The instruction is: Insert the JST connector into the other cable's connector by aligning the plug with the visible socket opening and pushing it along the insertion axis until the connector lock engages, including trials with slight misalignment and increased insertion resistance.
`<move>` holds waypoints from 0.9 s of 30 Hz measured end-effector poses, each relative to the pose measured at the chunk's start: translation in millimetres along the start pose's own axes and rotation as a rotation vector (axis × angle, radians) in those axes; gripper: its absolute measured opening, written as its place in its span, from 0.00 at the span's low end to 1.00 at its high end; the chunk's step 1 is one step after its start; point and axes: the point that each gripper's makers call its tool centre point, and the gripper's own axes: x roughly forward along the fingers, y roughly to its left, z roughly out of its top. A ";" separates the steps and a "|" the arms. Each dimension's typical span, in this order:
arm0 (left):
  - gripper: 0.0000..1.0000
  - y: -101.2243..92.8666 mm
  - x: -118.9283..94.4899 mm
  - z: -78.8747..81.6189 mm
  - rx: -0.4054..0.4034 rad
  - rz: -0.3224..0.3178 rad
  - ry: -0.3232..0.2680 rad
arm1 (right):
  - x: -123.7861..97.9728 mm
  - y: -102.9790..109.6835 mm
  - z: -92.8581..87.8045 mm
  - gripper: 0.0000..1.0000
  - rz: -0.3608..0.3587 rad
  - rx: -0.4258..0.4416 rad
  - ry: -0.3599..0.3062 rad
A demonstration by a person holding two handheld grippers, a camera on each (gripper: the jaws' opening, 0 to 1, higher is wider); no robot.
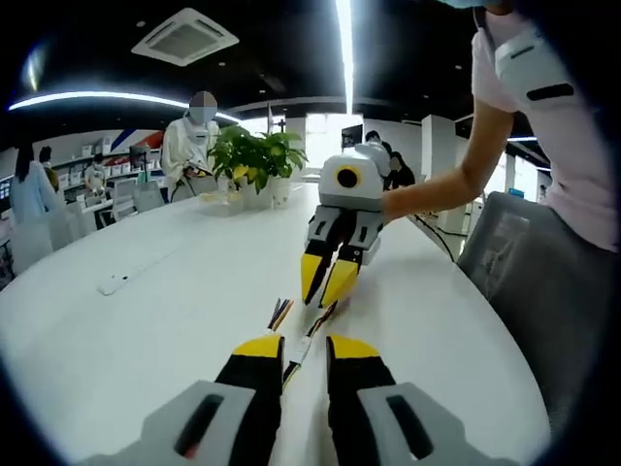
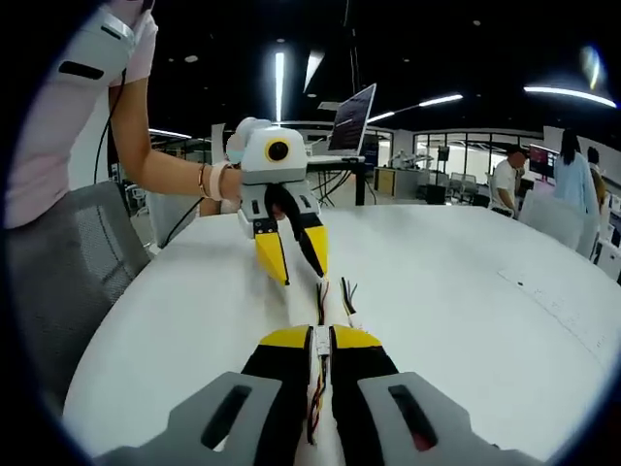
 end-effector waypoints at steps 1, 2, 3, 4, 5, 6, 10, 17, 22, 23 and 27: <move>0.14 -0.1 -1.5 -0.9 -0.014 0.013 0.018 | -1.1 1.0 1.5 0.04 -0.003 -0.001 0.002; 0.15 -0.3 -2.3 0.3 -0.021 0.025 0.024 | -2.1 2.4 2.7 0.04 -0.006 -0.003 0.003; 0.16 -1.2 -3.0 1.2 -0.017 0.031 0.027 | -2.7 3.2 3.5 0.05 -0.006 -0.001 0.004; 0.17 -1.7 -4.0 3.5 -0.020 0.039 0.024 | -3.4 4.8 4.6 0.05 -0.009 0.001 0.006; 0.17 -1.9 -4.4 4.2 -0.022 0.042 0.024 | -4.0 6.1 5.3 0.05 -0.010 -0.002 0.008; 0.17 -2.5 -5.1 5.0 -0.028 0.048 0.028 | -4.6 7.7 6.0 0.05 -0.011 -0.005 0.012; 0.19 -7.3 -8.5 7.9 -0.028 0.062 0.043 | -8.8 12.5 9.6 0.06 -0.014 -0.002 0.018; 0.26 -13.1 -17.4 19.8 -0.037 0.108 0.046 | -17.7 17.4 20.7 0.11 -0.027 -0.009 0.026; 0.30 -9.3 -29.8 37.0 -0.056 0.162 0.036 | -28.3 19.3 36.4 0.07 -0.071 -0.053 0.031; 0.33 -9.3 -32.1 39.9 -0.057 0.171 0.035 | -30.1 20.4 39.2 0.08 -0.076 -0.046 0.027; 0.53 -7.0 -43.0 54.5 -0.033 0.238 0.028 | -38.2 27.9 50.0 0.09 -0.099 -0.057 0.035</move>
